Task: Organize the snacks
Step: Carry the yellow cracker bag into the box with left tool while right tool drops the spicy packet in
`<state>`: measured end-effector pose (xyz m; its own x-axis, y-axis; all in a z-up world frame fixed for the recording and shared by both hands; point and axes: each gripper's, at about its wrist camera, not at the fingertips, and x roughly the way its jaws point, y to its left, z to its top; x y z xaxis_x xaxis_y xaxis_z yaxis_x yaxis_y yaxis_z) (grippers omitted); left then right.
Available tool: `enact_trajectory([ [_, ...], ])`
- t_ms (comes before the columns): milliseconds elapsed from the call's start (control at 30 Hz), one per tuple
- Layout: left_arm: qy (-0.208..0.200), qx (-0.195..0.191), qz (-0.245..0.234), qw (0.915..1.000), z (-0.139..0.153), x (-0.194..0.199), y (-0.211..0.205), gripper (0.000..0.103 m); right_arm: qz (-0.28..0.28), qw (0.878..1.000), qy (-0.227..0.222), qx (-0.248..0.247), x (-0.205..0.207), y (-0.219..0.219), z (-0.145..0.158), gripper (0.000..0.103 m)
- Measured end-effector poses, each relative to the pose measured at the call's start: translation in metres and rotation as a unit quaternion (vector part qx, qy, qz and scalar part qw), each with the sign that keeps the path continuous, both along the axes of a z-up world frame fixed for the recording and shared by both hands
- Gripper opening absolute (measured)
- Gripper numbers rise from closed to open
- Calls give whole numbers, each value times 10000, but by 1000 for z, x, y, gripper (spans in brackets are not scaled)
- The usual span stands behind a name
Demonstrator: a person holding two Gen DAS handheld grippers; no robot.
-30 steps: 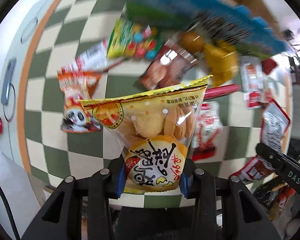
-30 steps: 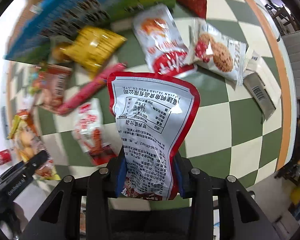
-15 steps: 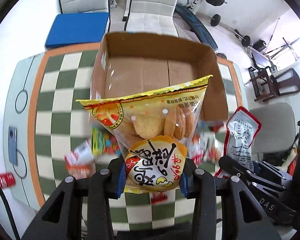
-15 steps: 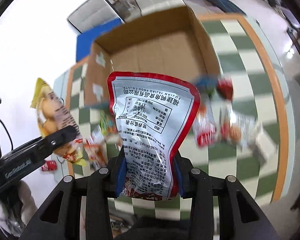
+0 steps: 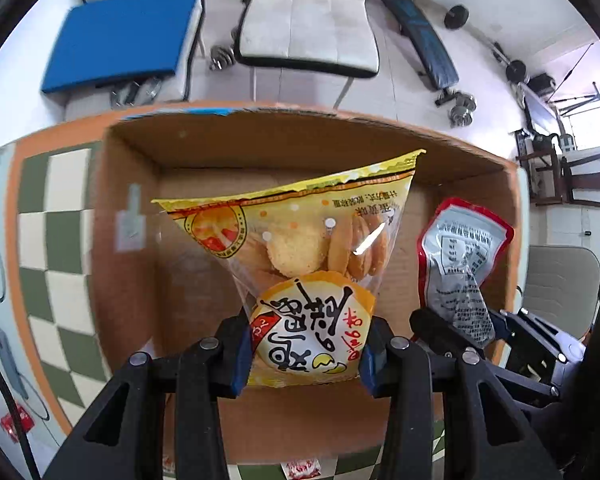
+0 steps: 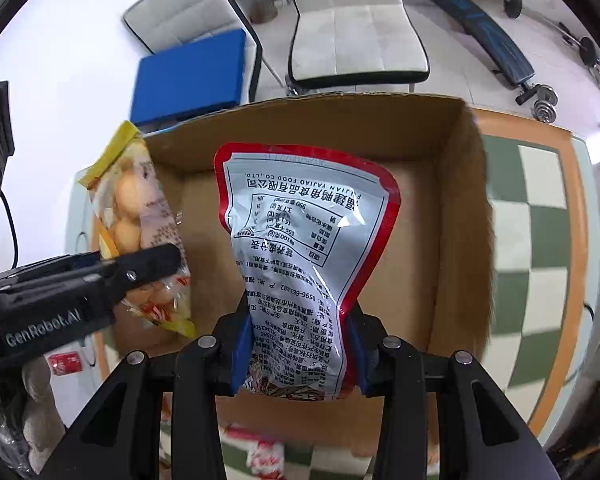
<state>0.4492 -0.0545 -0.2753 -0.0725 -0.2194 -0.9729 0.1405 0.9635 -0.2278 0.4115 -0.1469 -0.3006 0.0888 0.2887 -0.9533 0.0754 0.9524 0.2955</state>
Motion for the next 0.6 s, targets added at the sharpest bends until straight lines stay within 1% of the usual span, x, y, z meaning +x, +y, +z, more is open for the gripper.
enact_trajectory([
  [67, 118, 47, -35, 9999, -14, 9, -5, 39, 54, 9999, 107, -65, 16, -2, -14, 43],
  [200, 252, 22, -150, 9996, -26, 15, -14, 40, 165, 9993, 287, -152, 40, -7, -44, 43],
  [233, 270, 72, -176, 9995, -27, 15, -17, 41, 199, 9992, 307, -161, 43, -7, -46, 44],
  [267, 290, 127, -155, 9994, -29, 16, -18, 41, 262, 9989, 341, -182, 47, -7, -52, 48],
  [300, 306, 177, -140, 9993, -30, 17, -19, 41, 302, 9987, 366, -208, 49, -7, -56, 50],
  [333, 294, 196, -177, 9992, -31, 17, -20, 41, 358, 9984, 372, -213, 50, -5, -58, 55],
  [400, 314, 267, -215, 9989, -32, 16, -21, 43, 439, 9979, 361, -314, 55, -4, -63, 58],
  [433, 333, 285, -216, 9988, -29, 17, -24, 43, 456, 9978, 365, -306, 55, -2, -62, 67],
  [467, 327, 291, -231, 9988, -29, 17, -24, 47, 471, 9976, 409, -305, 57, -3, -65, 78],
  [500, 253, 354, -220, 9988, -26, 17, -23, 56, 472, 9974, 439, -308, 59, -3, -65, 81],
  [533, 198, 404, -207, 9988, -25, 18, -21, 61, 462, 9973, 453, -337, 61, -4, -65, 81],
  [567, 124, 407, -185, 9989, -22, 17, -20, 73, 448, 9973, 454, -352, 62, -6, -65, 81],
  [600, 76, 379, -159, 9991, -19, 16, -19, 78, 425, 9975, 444, -350, 63, -7, -64, 81],
])
